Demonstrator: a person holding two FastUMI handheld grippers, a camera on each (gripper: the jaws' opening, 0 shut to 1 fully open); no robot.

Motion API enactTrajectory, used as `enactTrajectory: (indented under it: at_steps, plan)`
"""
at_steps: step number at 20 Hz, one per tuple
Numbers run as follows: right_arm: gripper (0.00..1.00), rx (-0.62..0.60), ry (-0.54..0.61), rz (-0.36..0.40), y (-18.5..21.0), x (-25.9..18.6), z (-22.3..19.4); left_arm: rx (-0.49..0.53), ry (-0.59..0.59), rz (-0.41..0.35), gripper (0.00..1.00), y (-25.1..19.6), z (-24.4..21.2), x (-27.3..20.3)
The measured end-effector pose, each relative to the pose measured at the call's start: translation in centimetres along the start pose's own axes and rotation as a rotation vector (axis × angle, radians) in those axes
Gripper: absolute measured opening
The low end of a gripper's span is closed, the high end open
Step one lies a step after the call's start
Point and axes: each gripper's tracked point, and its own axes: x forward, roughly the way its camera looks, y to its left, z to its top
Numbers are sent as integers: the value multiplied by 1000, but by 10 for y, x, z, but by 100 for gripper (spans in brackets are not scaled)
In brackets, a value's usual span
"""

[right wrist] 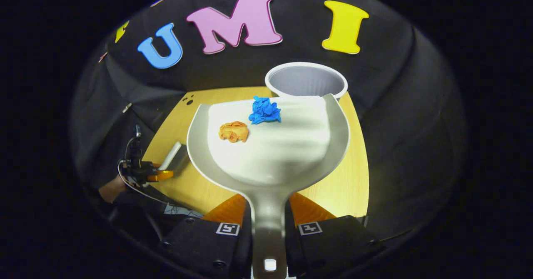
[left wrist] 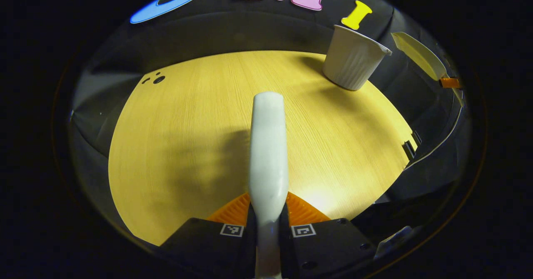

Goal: Pick up the small broom and dustpan from the desktop, sweep the trash into the dustpan with the broom, and then empty the trash into the garbage bin.

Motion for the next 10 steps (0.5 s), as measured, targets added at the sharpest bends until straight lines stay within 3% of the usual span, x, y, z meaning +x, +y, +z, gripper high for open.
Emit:
enactTrajectory:
  at_steps: [4,10]
  plan:
    - [36,-20,-37,-57,-20,0,41,-43,8,13,27,15,-10,6]
    - [36,4,-83,-169,-67,37,97,-128,6,41,27,34,-21,9]
